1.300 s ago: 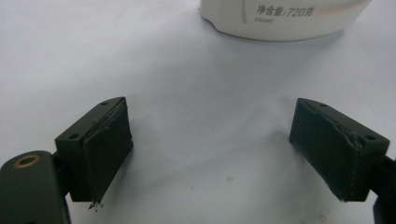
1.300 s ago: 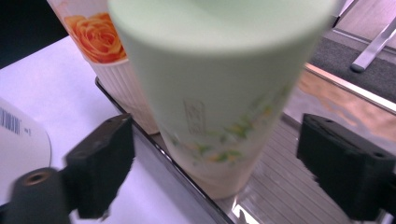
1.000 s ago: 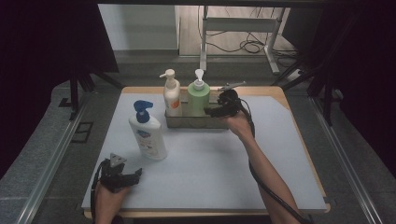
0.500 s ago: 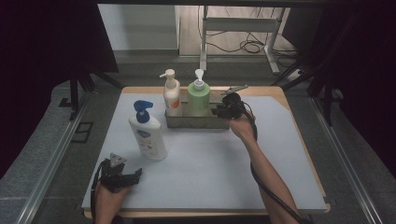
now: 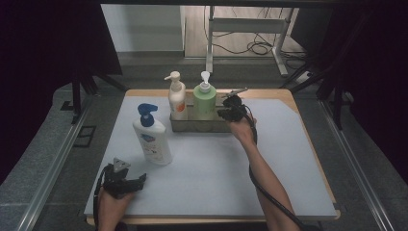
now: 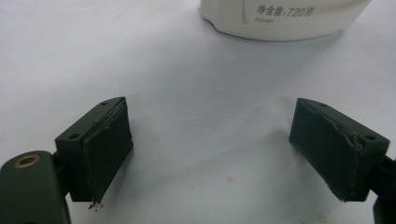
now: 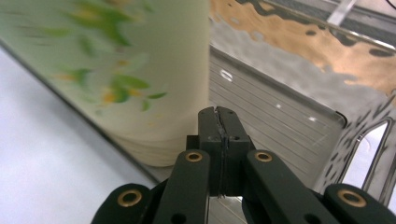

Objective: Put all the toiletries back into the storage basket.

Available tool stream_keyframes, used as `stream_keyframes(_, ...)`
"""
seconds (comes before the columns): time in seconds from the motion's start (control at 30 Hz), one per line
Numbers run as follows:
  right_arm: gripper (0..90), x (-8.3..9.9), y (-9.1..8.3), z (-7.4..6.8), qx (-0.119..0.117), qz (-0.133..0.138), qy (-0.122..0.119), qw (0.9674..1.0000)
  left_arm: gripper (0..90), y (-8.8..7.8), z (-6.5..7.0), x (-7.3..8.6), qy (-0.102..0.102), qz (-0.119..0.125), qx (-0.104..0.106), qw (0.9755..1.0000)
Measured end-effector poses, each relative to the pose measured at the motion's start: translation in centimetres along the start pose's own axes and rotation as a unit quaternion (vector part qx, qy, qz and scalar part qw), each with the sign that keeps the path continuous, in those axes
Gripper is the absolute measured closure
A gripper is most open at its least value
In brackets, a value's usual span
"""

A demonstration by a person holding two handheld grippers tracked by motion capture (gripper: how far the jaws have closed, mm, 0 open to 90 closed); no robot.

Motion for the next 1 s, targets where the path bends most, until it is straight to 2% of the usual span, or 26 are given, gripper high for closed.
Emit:
stream_keyframes(0.17, 89.6, -0.3, 0.9, 0.1, -0.002, -0.008, 0.017, 0.9998, 12.4, 0.0, 0.0, 0.0, 0.0, 0.0, 0.0, 1.0)
stream_keyframes(0.3, 89.5, -0.5, 1.4, 0.1, -0.003, -0.014, 0.021, 0.9997, 12.4, 0.0, 0.0, 0.0, -0.001, 0.0, 0.0, 1.0)
stream_keyframes(0.63, 89.6, -0.7, 1.9, -0.1, -0.003, -0.02, 0.02, 0.9996, 12.4, 0.0, 0.0, 0.0, -0.001, 0.0, 0.001, 1.0)
stream_keyframes(1.0, 89.6, -1.0, 2.4, -1.0, -0.015, -0.021, 0.015, 0.9996, 12.4, 0.0, 0.0, 0.0, -0.001, 0.0, 0.0, 1.0)
Point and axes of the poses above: each handheld gripper's, and its own axes: y roughly forward along the jaws, x roughly out of its underside, z roughly to its right, the point moved 2 cm from there along y, roughly forward along the jaws, and after that the axes turned 12 degrees about -z, right-handed, at the moved point
